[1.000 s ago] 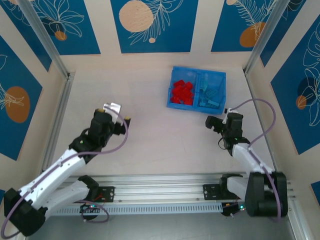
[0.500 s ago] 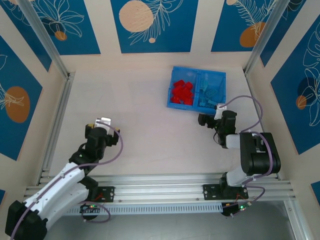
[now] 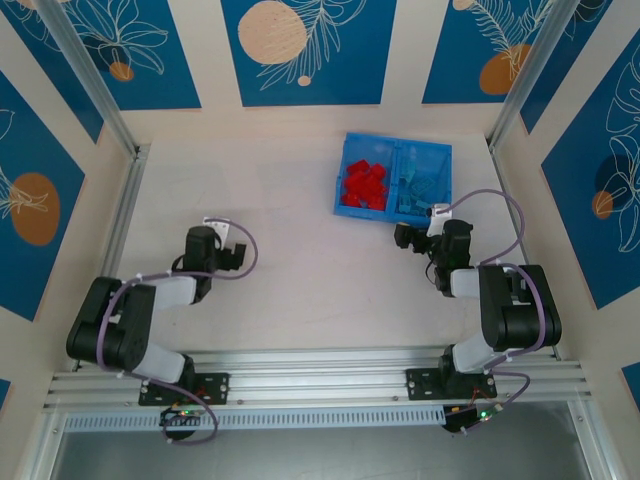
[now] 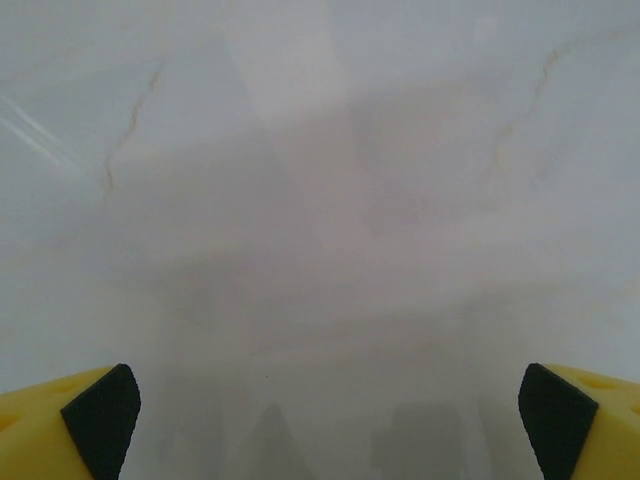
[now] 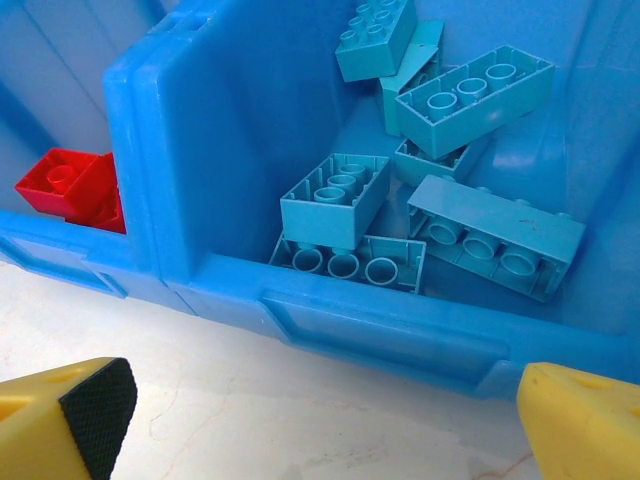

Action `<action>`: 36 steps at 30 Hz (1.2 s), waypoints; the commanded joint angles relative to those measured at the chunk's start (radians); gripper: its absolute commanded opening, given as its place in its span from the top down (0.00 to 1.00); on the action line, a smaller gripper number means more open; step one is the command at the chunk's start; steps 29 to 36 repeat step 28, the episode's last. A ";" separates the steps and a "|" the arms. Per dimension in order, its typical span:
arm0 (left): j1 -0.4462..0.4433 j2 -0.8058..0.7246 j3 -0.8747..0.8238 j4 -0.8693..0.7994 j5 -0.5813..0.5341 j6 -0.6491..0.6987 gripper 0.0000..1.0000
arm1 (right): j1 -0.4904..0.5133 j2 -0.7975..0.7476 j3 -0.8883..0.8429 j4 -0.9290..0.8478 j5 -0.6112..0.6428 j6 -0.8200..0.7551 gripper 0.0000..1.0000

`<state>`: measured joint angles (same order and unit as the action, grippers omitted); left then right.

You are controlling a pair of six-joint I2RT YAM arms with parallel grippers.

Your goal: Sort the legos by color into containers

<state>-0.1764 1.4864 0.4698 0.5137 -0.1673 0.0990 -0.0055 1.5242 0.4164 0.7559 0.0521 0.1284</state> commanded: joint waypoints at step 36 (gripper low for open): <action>0.120 0.052 -0.071 0.325 0.167 -0.051 0.00 | 0.002 -0.003 -0.006 0.058 0.010 -0.032 0.00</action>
